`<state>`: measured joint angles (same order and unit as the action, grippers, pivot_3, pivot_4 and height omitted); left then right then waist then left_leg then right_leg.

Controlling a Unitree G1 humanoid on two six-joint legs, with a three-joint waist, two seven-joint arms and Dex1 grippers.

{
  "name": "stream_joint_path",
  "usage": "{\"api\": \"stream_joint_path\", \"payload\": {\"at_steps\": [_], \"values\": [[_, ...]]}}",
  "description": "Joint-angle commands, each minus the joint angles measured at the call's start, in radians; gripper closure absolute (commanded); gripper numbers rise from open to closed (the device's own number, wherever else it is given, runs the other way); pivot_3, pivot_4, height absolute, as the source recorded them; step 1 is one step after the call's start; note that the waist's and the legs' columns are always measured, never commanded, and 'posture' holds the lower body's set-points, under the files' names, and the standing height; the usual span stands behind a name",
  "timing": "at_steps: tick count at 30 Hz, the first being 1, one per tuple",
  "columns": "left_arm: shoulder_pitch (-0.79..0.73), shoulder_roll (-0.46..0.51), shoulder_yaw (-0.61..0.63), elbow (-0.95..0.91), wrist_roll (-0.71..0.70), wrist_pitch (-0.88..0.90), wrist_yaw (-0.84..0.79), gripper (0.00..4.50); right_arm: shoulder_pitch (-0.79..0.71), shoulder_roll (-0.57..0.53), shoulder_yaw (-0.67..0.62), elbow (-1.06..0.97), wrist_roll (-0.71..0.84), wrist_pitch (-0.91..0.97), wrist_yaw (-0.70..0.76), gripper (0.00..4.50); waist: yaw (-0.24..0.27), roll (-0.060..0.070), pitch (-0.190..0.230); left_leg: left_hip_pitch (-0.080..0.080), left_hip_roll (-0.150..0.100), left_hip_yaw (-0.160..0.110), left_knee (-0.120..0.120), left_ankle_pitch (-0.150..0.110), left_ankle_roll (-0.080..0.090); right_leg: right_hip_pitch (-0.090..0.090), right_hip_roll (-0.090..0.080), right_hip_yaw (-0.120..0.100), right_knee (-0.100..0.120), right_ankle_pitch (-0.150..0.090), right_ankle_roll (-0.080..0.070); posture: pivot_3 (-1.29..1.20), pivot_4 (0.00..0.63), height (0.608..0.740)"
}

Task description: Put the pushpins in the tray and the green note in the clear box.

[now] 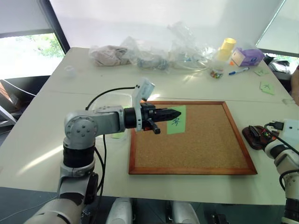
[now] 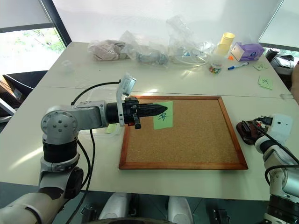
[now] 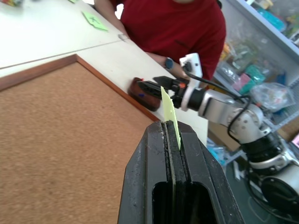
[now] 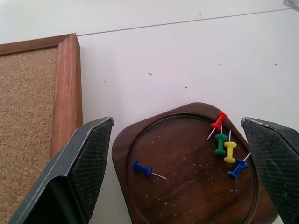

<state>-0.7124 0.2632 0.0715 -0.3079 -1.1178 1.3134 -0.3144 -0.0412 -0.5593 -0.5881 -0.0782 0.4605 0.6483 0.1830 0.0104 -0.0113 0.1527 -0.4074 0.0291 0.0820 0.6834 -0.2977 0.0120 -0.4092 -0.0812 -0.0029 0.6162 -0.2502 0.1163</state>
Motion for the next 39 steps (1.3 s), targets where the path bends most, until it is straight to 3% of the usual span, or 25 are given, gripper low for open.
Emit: {"api": "stream_joint_path", "payload": {"at_steps": [1, 6, 11, 15, 19, 24, 32, 35, 39], "values": [[-0.011, 0.010, 0.014, -0.005, 0.007, -0.038, -0.011, 4.50, -0.040, 0.029, -0.097, -0.050, 0.097, -0.003, -0.003, 0.03, 0.000, 0.000, 0.000, 0.000, 0.000, 0.000, 0.000, 0.000, 0.000, 0.000, 0.000, 0.000, 0.000, 0.000, 0.000, 0.00, 0.150, 0.740], [-0.012, 0.029, 0.008, -0.011, 0.041, -0.069, -0.005, 4.50, -0.039, 0.025, -0.121, -0.103, 0.168, -0.004, 0.042, 0.03, 0.001, 0.001, 0.000, 0.000, 0.000, 0.000, 0.000, 0.000, 0.000, 0.000, 0.000, 0.000, 0.000, 0.000, 0.000, 0.00, 0.150, 0.740], [-0.028, 0.065, 0.034, 0.001, 0.114, -0.109, 0.048, 4.50, 0.071, -0.040, -0.051, -0.335, 0.325, 0.039, 0.283, 0.03, 0.000, 0.002, 0.001, 0.000, 0.000, 0.000, 0.000, 0.000, 0.000, 0.000, 0.000, 0.000, 0.000, 0.000, 0.000, 0.00, 0.150, 0.740], [-0.007, 0.289, -0.001, -0.012, 0.152, 0.036, 0.010, 4.50, 0.122, -0.139, -0.010, -0.516, 0.551, 0.179, 0.394, 0.03, -0.016, 0.004, 0.002, 0.001, 0.001, 0.000, -0.001, 0.000, 0.000, 0.000, 0.001, 0.000, 0.001, 0.000, 0.000, 0.00, 0.150, 0.740], [0.026, 0.449, -0.031, 0.026, 0.243, 0.027, -0.029, 4.50, 0.122, -0.215, 0.069, -0.620, 0.679, 0.242, 0.430, 0.03, -0.020, 0.002, 0.002, 0.001, 0.002, -0.001, -0.001, 0.000, 0.000, 0.000, 0.001, 0.000, 0.001, 0.000, 0.000, 0.00, 0.150, 0.740], [-0.021, 0.473, -0.013, 0.062, 0.298, 0.009, -0.052, 4.50, 0.086, -0.266, 0.175, -0.671, 0.699, 0.245, 0.453, 0.03, 0.004, -0.003, 0.005, 0.000, 0.002, -0.002, 0.000, 0.000, 0.000, 0.000, -0.001, 0.000, -0.001, -0.002, -0.004, 0.00, 0.150, 0.740], [-0.019, 0.474, -0.082, 0.134, 0.413, 0.020, -0.070, 4.50, 0.092, -0.282, 0.331, -0.713, 0.591, 0.222, 0.459, 0.03, 0.002, -0.003, 0.006, -0.001, 0.001, -0.002, 0.000, 0.000, 0.001, 0.000, 0.000, 0.000, -0.001, -0.002, -0.003, 0.00, 0.150, 0.740], [-0.026, 0.454, -0.097, 0.156, 0.435, 0.011, -0.085, 3.43, 0.099, -0.281, 0.354, -0.711, 0.557, 0.203, 0.459, 0.00, 0.003, -0.003, 0.006, -0.001, 0.001, -0.002, 0.000, 0.000, 0.001, 0.000, 0.000, 0.000, -0.001, -0.002, -0.003, 0.00, 0.150, 0.740], [-0.040, 0.446, -0.105, 0.168, 0.463, 0.006, -0.112, 1.67, 0.114, -0.270, 0.351, -0.711, 0.531, 0.181, 0.445, 0.00, 0.002, -0.003, 0.006, -0.001, 0.001, -0.002, 0.000, 0.000, 0.001, 0.000, 0.000, 0.000, -0.001, -0.002, -0.003, 0.00, 0.150, 0.740]]}}
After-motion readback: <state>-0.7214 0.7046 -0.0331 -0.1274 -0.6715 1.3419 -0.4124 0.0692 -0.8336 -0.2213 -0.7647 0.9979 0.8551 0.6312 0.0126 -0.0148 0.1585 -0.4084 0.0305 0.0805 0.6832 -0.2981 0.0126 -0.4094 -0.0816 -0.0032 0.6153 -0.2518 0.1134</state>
